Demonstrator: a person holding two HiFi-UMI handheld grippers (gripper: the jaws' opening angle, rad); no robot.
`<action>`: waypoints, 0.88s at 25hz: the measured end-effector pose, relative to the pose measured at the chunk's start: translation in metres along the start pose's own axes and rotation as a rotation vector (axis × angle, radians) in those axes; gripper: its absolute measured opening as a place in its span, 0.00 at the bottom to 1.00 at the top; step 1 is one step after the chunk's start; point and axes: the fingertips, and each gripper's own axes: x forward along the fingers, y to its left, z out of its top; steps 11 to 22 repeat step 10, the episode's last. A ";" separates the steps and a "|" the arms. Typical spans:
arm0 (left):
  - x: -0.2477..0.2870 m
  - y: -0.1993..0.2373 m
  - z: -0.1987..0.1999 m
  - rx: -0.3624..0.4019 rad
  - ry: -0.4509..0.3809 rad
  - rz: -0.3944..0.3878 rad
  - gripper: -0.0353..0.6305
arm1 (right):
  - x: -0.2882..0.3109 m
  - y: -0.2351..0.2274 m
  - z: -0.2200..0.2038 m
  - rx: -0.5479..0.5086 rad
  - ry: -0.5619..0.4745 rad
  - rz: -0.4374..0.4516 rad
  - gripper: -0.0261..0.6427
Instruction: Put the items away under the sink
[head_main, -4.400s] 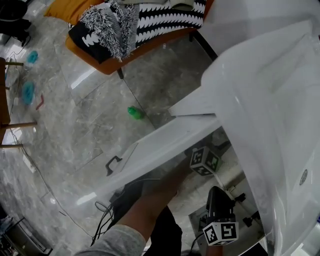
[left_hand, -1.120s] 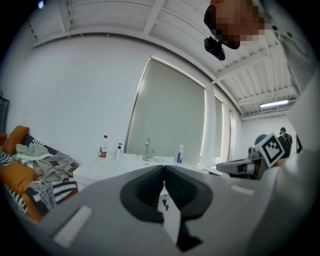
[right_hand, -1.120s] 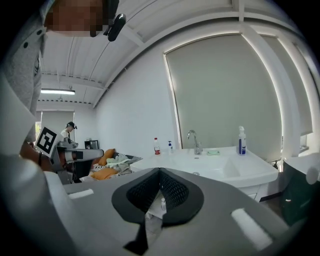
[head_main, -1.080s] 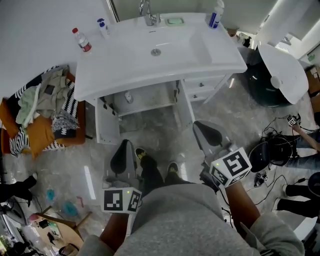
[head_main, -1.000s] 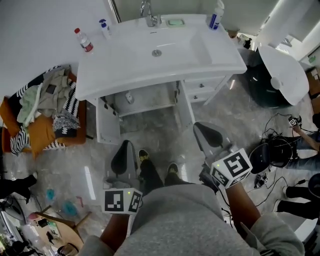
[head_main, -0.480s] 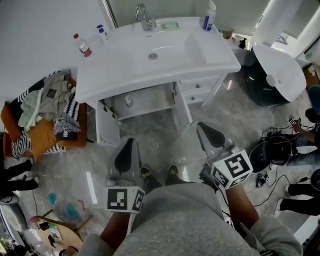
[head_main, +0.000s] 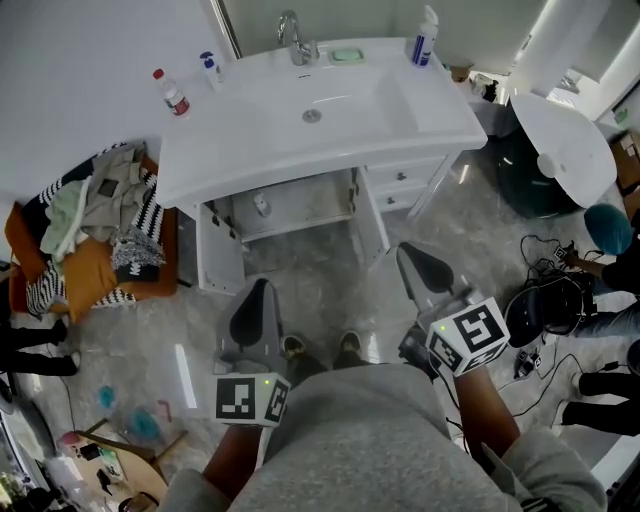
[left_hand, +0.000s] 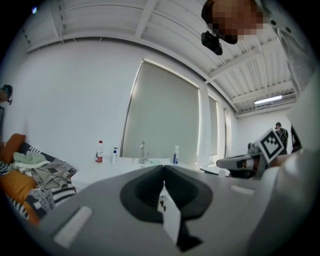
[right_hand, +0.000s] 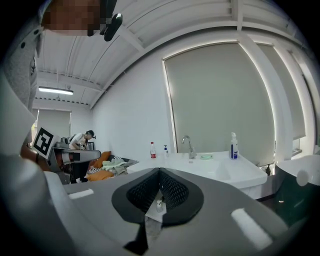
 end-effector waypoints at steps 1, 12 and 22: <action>0.001 0.000 0.001 -0.001 -0.001 0.000 0.07 | 0.001 0.000 0.001 -0.001 0.001 0.001 0.04; 0.007 0.005 -0.004 -0.019 0.018 -0.001 0.07 | 0.009 0.001 0.000 -0.002 0.008 0.010 0.04; 0.007 0.005 -0.004 -0.019 0.018 -0.001 0.07 | 0.009 0.001 0.000 -0.002 0.008 0.010 0.04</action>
